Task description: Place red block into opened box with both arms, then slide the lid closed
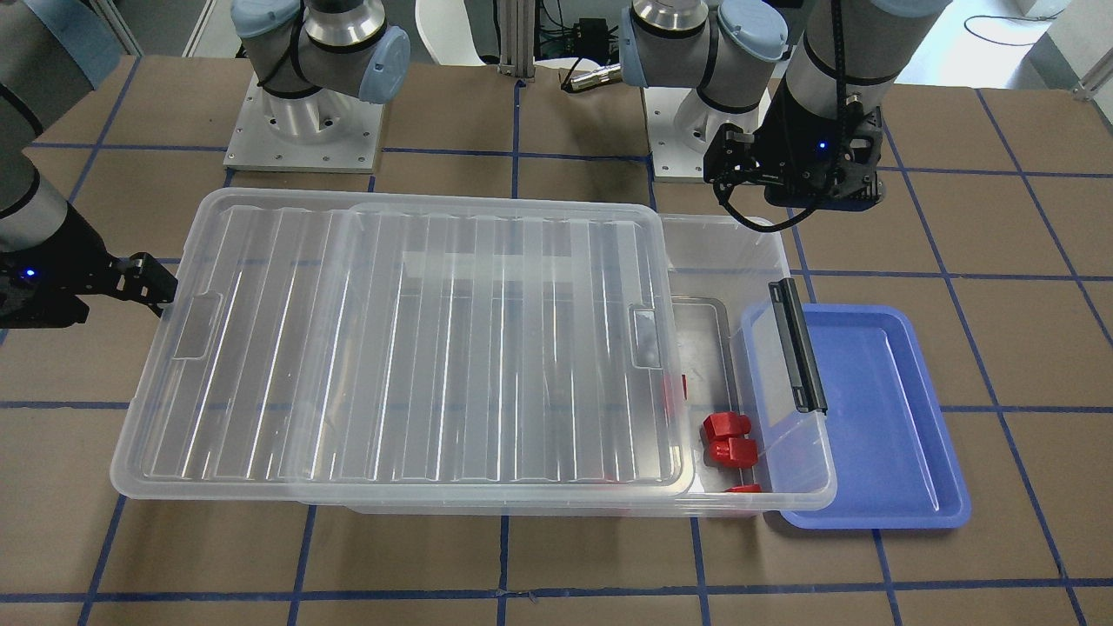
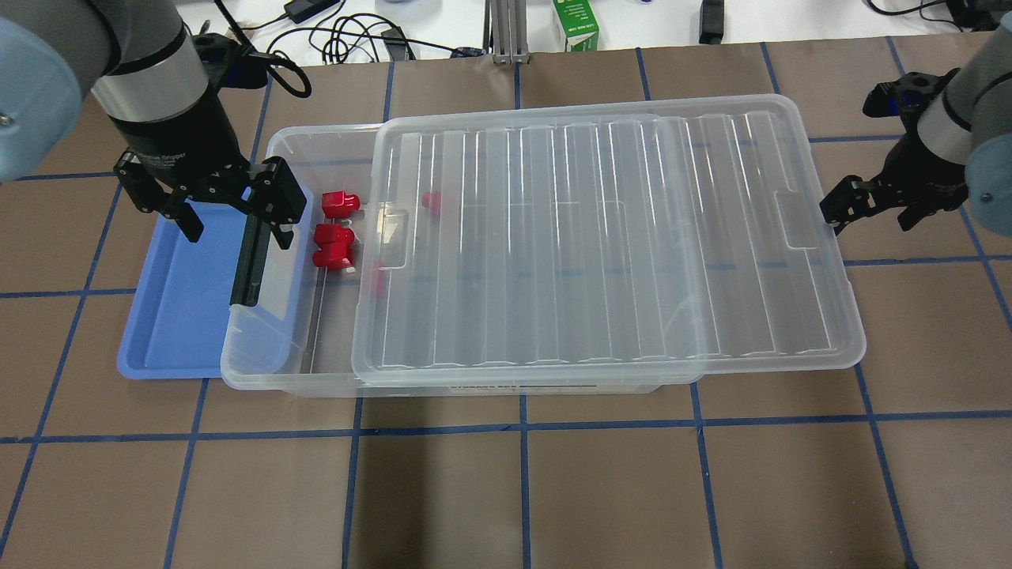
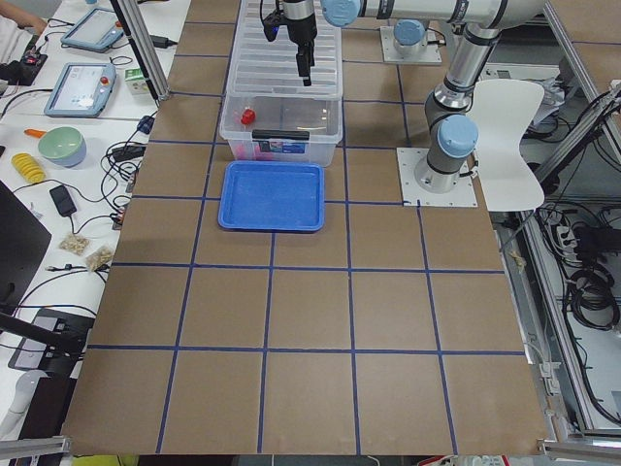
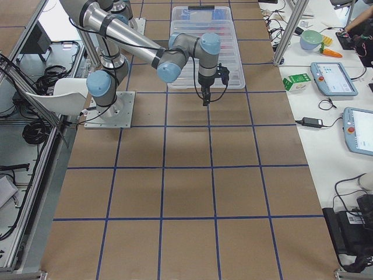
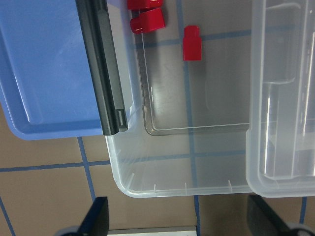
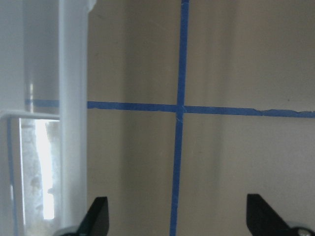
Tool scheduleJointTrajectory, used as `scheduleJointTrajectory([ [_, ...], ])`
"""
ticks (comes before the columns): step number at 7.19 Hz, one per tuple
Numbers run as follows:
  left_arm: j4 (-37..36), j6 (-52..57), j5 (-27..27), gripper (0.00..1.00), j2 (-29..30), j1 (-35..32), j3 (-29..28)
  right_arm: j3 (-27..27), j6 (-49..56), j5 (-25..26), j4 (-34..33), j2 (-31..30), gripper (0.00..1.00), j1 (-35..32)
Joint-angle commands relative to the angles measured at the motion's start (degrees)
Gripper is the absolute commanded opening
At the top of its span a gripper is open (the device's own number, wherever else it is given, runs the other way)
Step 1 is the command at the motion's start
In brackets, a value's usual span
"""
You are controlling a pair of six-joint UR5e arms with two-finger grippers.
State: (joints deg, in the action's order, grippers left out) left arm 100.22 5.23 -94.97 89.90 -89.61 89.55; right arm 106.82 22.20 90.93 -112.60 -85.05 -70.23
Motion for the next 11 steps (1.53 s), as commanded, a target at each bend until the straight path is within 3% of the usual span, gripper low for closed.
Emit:
scheduleJointTrajectory([
  [1,-2.7,-0.5,0.4,1.00,-0.6,0.0,1.3,0.1,-7.1,-0.1,-1.3,0.5,1.00,-4.9],
  [5,-3.2,-0.6,0.6,1.00,-0.1,-0.1,1.3,0.0,-12.2,0.4,-4.6,1.4,1.00,-11.3],
  [7,-3.0,-1.3,3.8,1.00,-0.3,-0.1,1.5,-0.1,-12.4,-0.1,-4.6,1.5,1.00,-12.1],
  [9,-2.8,-1.2,3.7,1.00,-0.6,0.0,1.8,-0.5,-12.6,0.2,-4.8,1.6,1.00,-13.1],
  [11,-2.7,-2.6,2.8,1.00,-0.8,0.0,1.9,-4.5,-11.6,1.2,-3.8,0.8,1.00,-11.8],
])
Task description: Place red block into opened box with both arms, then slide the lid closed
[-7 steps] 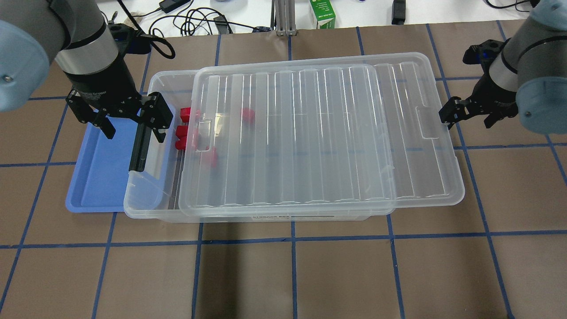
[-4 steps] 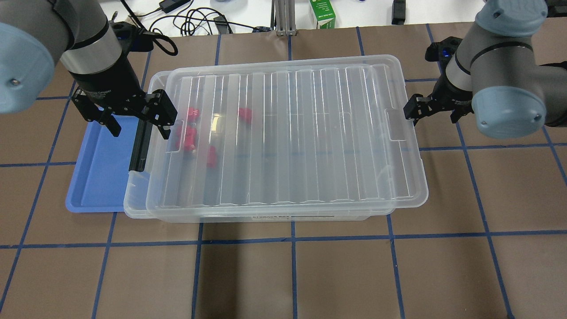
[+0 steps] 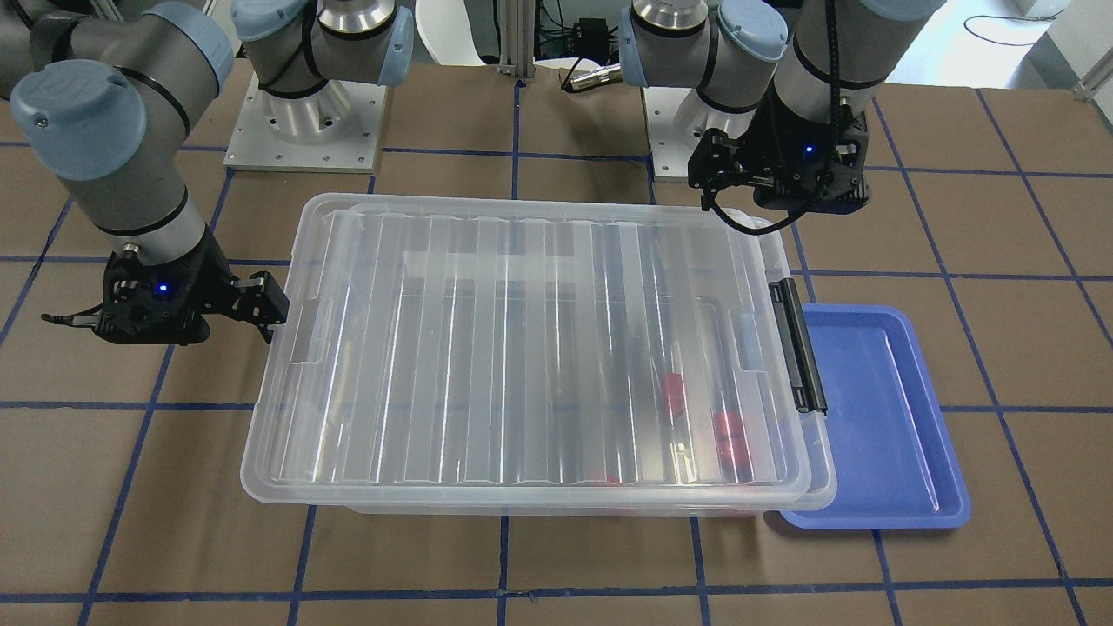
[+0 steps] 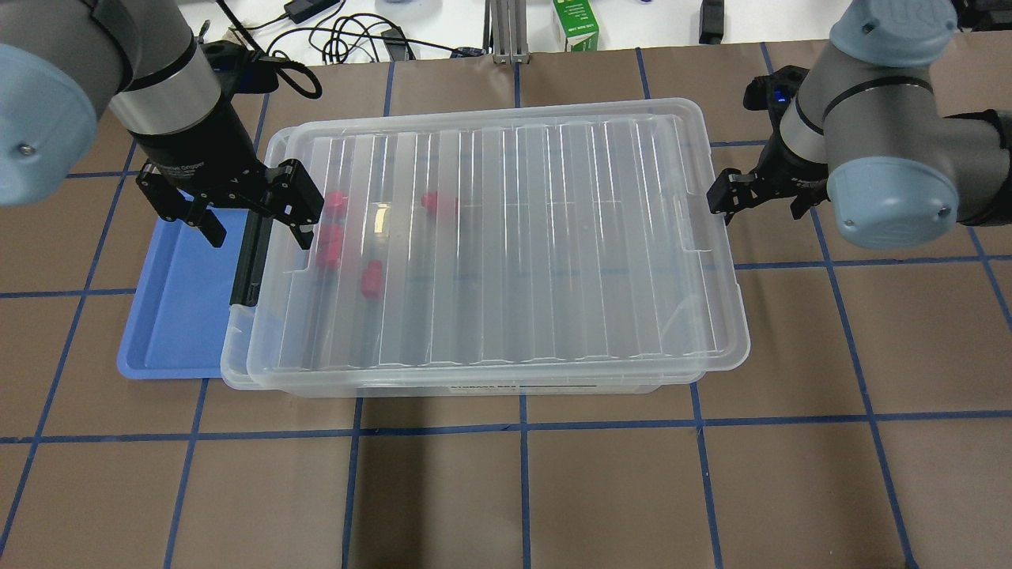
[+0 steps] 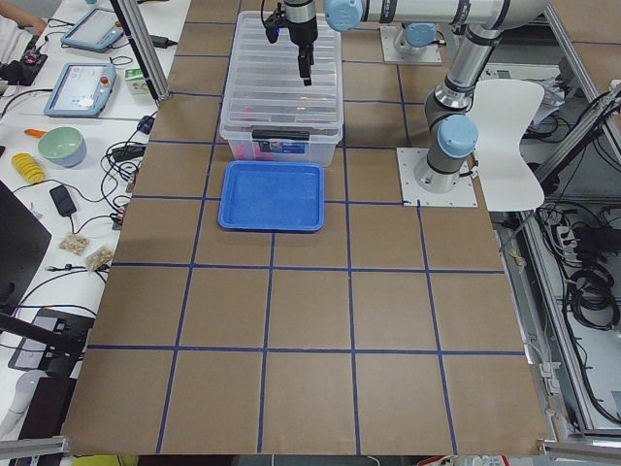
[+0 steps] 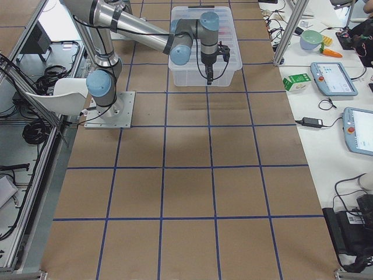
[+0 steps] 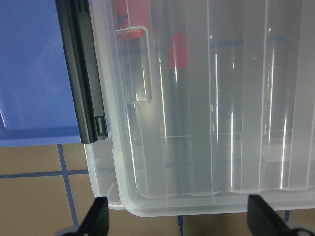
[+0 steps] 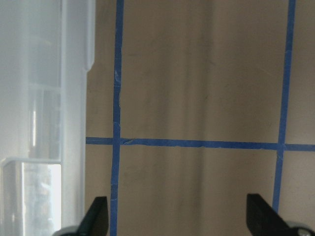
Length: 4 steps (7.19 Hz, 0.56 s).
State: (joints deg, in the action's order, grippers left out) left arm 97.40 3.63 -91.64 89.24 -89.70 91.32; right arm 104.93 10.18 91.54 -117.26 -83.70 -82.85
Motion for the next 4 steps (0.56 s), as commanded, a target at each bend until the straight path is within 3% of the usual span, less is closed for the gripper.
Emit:
scheduleJointTrajectory([
  [1,0.0,-1.3,-0.5,1.00,-0.1,0.1,0.1,-6.0,0.3,1.4,6.6,-2.3,1.00,0.7],
  [4,-0.2,-1.3,-0.5,1.00,-0.1,0.0,0.1,-8.8,-0.4,1.4,21.2,-12.8,1.00,0.5],
])
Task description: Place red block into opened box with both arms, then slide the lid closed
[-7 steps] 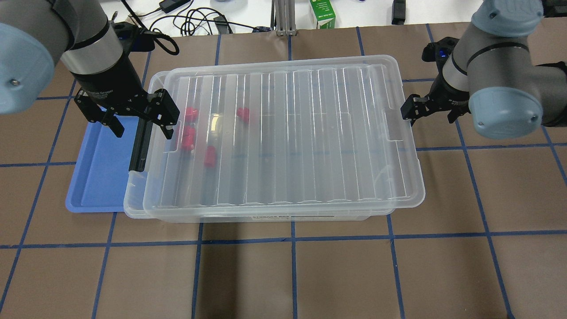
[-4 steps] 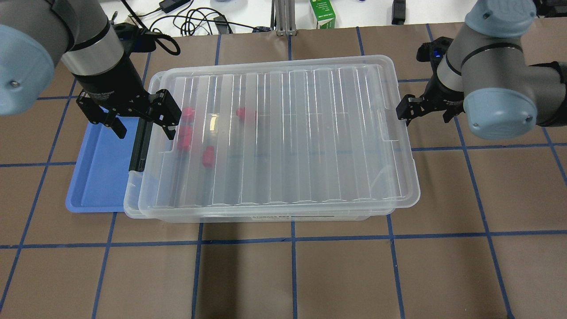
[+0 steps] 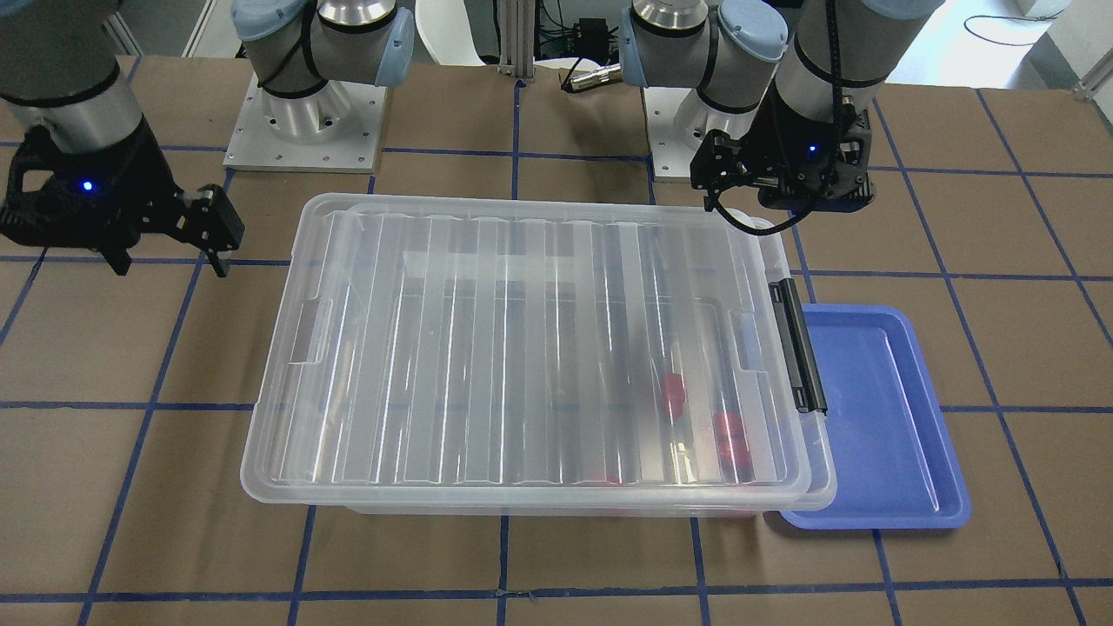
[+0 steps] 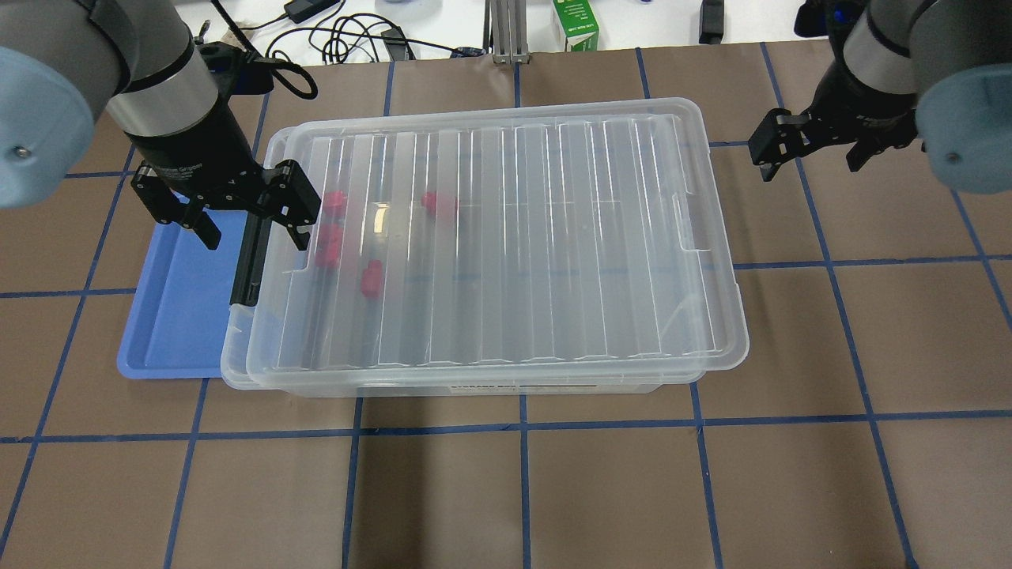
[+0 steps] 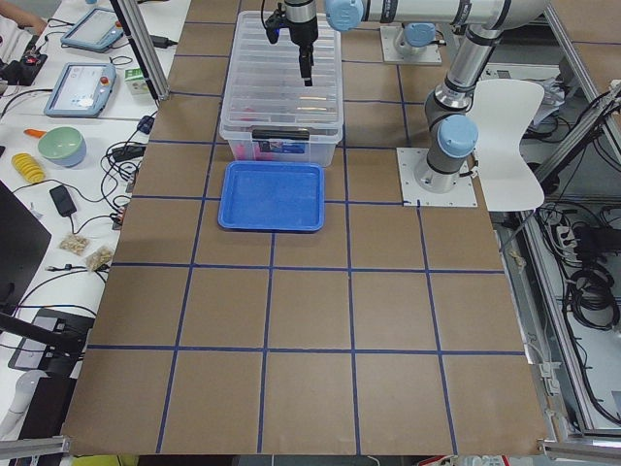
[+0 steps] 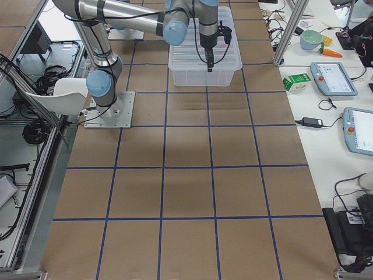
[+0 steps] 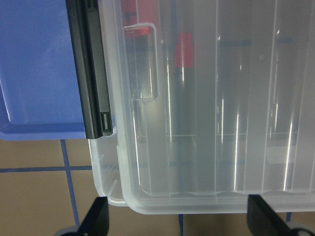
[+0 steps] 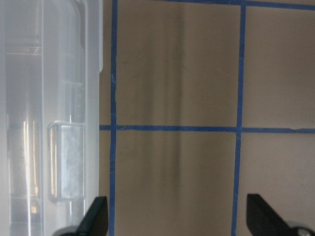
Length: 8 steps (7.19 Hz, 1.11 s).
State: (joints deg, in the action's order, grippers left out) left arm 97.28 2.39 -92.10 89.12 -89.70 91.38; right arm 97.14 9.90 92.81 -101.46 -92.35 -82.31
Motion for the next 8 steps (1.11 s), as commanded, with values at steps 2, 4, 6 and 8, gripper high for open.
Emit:
scheduleJointTrajectory([
  [2,-0.2,-0.1,0.0,1.00,0.1,0.0,0.0,-1.3,-1.4,-0.9,6.0,-3.4,1.00,-1.6],
  [4,-0.2,-0.1,0.1,1.00,0.1,0.0,0.0,-7.4,-7.2,-0.6,9.1,0.2,1.00,-7.2],
  [6,-0.3,-0.2,0.1,1.00,0.1,0.0,0.0,-10.7,-10.0,-0.6,17.5,1.3,1.00,-9.4],
  [8,0.1,-0.2,-0.1,1.00,0.0,0.0,0.0,-10.6,-9.7,-2.6,18.1,1.4,1.00,-9.6],
])
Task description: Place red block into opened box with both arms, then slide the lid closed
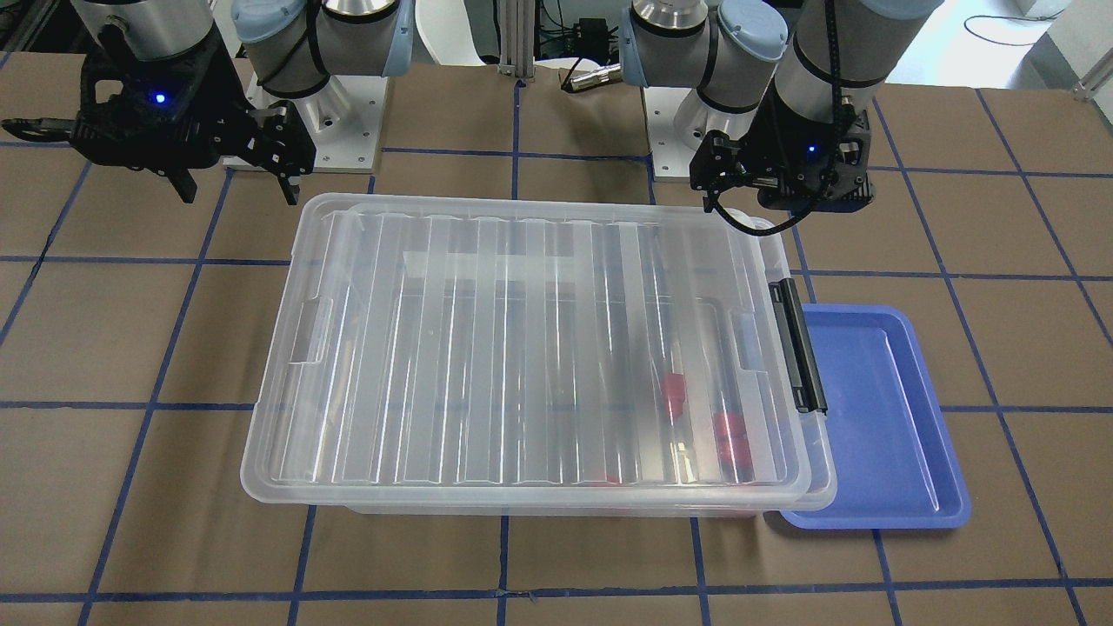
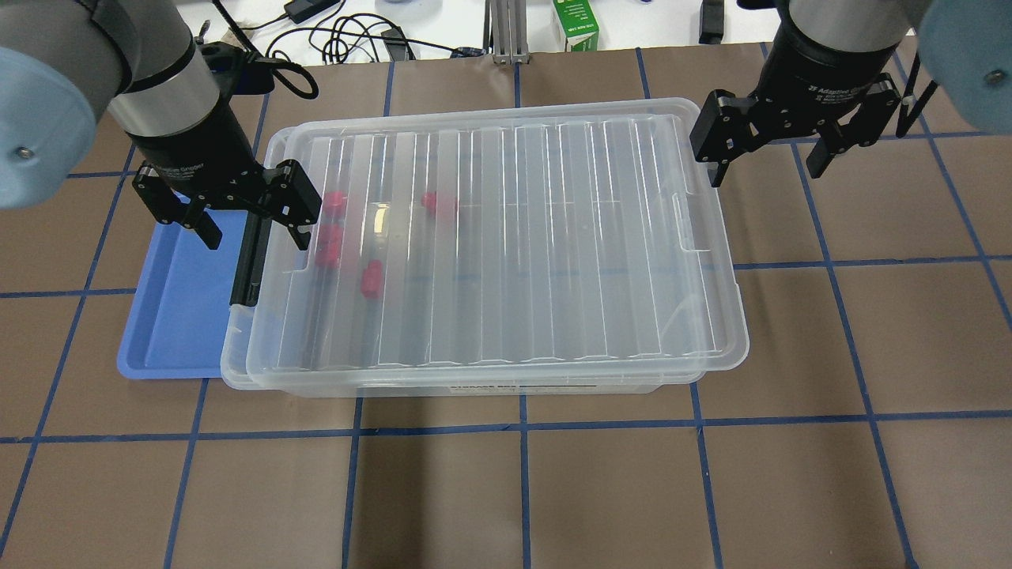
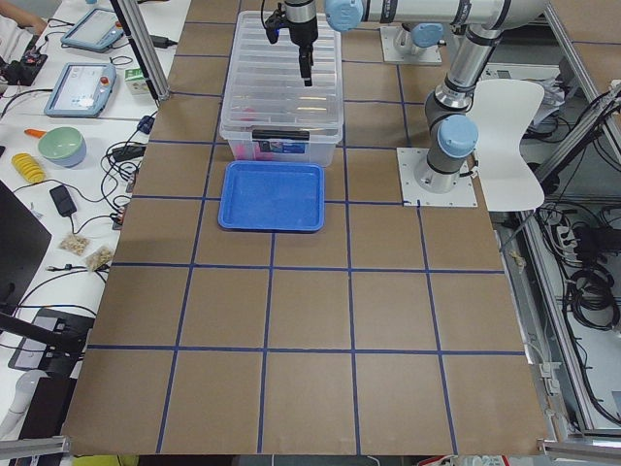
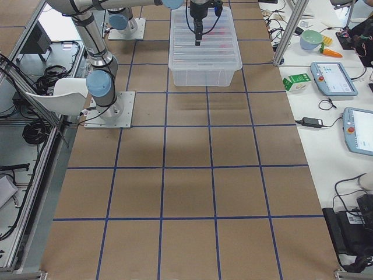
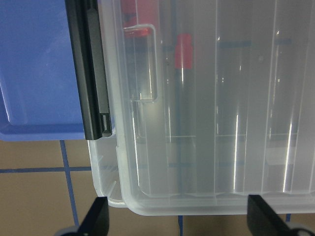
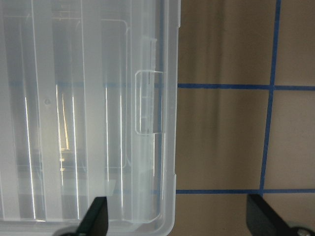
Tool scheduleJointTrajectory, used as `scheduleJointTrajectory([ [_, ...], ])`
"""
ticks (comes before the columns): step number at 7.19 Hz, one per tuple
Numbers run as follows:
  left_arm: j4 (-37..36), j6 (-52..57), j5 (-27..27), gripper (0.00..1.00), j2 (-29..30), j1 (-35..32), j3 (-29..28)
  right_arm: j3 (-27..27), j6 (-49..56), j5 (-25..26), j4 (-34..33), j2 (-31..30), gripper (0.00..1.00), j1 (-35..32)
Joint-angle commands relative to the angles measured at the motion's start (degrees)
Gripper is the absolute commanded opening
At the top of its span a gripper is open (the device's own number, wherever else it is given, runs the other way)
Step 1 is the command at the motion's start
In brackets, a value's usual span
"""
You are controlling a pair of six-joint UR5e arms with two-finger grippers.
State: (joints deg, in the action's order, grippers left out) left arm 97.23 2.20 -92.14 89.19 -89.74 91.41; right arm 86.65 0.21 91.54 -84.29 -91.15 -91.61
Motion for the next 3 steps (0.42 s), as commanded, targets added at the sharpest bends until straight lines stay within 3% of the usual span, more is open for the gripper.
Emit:
scheduleJointTrajectory([
  [1,0.0,0.0,-0.1,1.00,0.0,0.0,-0.1,0.0,0.7,-2.3,0.3,0.4,1.00,-0.3],
  [3,0.1,0.0,0.0,1.00,0.0,0.0,0.0,-0.1,0.8,-2.2,0.1,0.5,1.00,-0.2],
])
